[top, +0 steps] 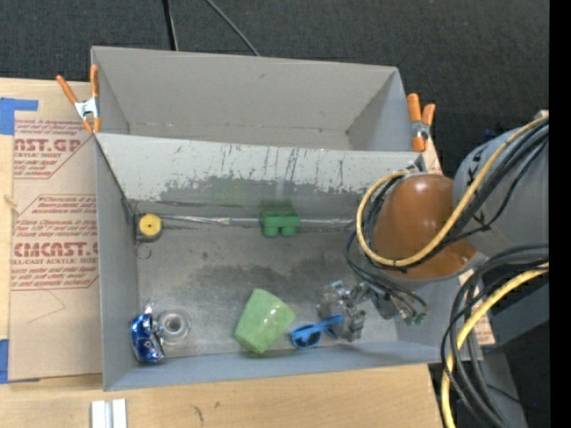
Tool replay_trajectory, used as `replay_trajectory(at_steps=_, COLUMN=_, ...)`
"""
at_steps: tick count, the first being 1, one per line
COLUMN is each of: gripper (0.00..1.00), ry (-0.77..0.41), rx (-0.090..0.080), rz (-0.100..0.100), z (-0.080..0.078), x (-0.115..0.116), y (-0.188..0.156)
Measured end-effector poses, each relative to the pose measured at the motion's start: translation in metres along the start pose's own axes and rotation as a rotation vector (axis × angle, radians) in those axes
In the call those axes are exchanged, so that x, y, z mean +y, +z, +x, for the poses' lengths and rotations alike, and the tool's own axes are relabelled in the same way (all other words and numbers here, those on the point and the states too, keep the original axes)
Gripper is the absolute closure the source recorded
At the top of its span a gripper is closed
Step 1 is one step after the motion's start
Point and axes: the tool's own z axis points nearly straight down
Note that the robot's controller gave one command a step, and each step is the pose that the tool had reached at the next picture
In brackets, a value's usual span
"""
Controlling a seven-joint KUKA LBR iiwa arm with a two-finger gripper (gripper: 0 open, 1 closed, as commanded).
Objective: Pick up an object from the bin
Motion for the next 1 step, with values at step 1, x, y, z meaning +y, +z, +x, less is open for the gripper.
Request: replay_trajectory(at_steps=1, gripper=1.0, ry=-0.352, rx=-0.001, rz=0.002, z=0.0091, x=-0.0527, y=-0.1035)
